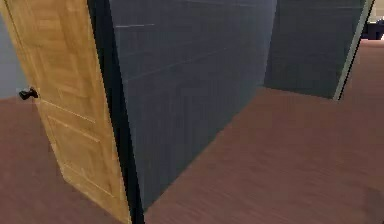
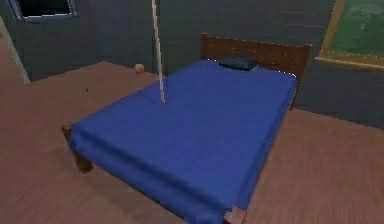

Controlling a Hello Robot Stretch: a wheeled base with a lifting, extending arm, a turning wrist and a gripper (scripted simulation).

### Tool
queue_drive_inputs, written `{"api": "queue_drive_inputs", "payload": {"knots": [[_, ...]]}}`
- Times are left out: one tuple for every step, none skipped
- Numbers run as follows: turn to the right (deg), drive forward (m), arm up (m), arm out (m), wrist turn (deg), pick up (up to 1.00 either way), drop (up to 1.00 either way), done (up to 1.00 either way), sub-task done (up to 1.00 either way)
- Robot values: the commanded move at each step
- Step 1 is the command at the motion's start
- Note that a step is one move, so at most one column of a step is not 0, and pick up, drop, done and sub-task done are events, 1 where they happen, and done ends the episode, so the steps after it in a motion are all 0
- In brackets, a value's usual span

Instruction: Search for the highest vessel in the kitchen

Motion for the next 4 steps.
{"api": "queue_drive_inputs", "payload": {"knots": [[30.0,0.00,0.00,0.00,0.0,0.00,0.00,0.00,0.00],[0.0,1.00,0.00,0.00,0.0,0.00,0.00,0.00,0.00],[3.0,0.00,0.00,0.00,0.0,0.00,0.00,0.00,0.00],[0.0,0.85,0.00,0.00,0.0,0.00,0.00,0.00,0.00]]}}
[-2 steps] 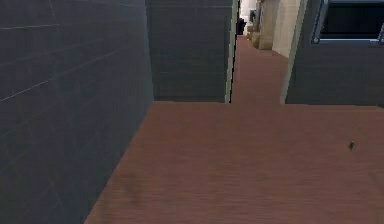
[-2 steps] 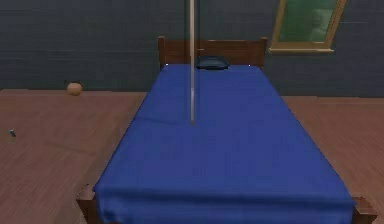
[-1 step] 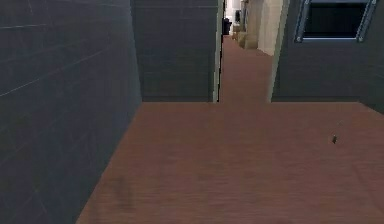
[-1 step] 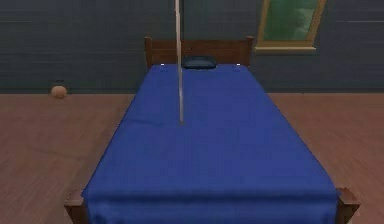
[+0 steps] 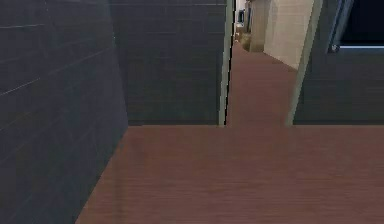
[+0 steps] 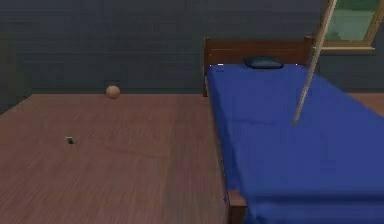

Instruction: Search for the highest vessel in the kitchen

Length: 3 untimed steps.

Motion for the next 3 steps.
{"api": "queue_drive_inputs", "payload": {"knots": [[18.0,0.00,0.00,0.00,0.0,0.00,0.00,0.00,0.00],[0.0,1.00,0.00,0.00,0.0,0.00,0.00,0.00,0.00],[0.0,1.00,0.00,0.00,0.0,0.00,0.00,0.00,0.00]]}}
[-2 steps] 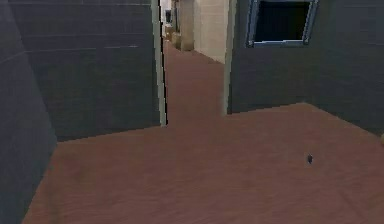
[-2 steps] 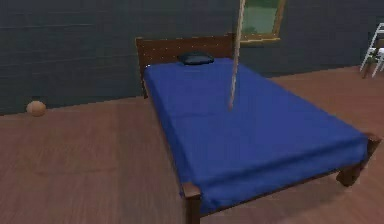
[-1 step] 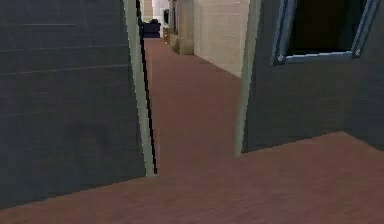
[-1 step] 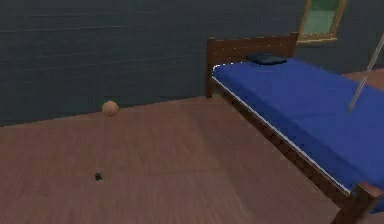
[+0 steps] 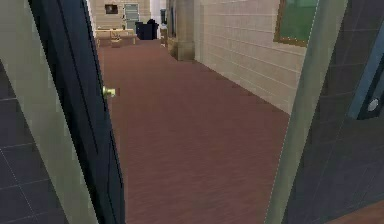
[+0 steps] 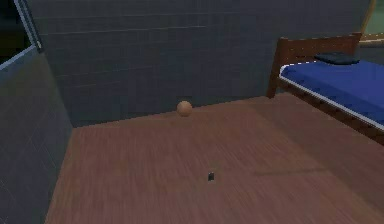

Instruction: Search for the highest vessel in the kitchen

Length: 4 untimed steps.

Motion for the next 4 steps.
{"api": "queue_drive_inputs", "payload": {"knots": [[3.0,0.00,0.00,0.00,0.0,0.00,0.00,0.00,0.00],[0.0,0.10,0.00,0.00,0.0,0.00,0.00,0.00,0.00],[9.0,0.00,0.00,0.00,0.0,0.00,0.00,0.00,0.00],[0.0,0.55,0.00,0.00,0.0,0.00,0.00,0.00,0.00]]}}
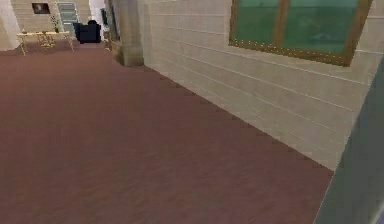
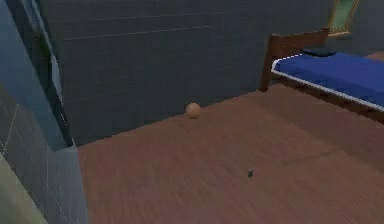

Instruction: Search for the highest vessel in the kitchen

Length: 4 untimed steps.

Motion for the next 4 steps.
{"api": "queue_drive_inputs", "payload": {"knots": [[-33.0,0.00,0.00,0.00,0.0,0.00,0.00,0.00,0.00],[0.0,1.00,0.00,0.00,0.0,0.00,0.00,0.00,0.00],[-9.0,0.00,0.00,0.00,0.0,0.00,0.00,0.00,0.00],[0.0,0.20,0.00,0.00,0.0,0.00,0.00,0.00,0.00]]}}
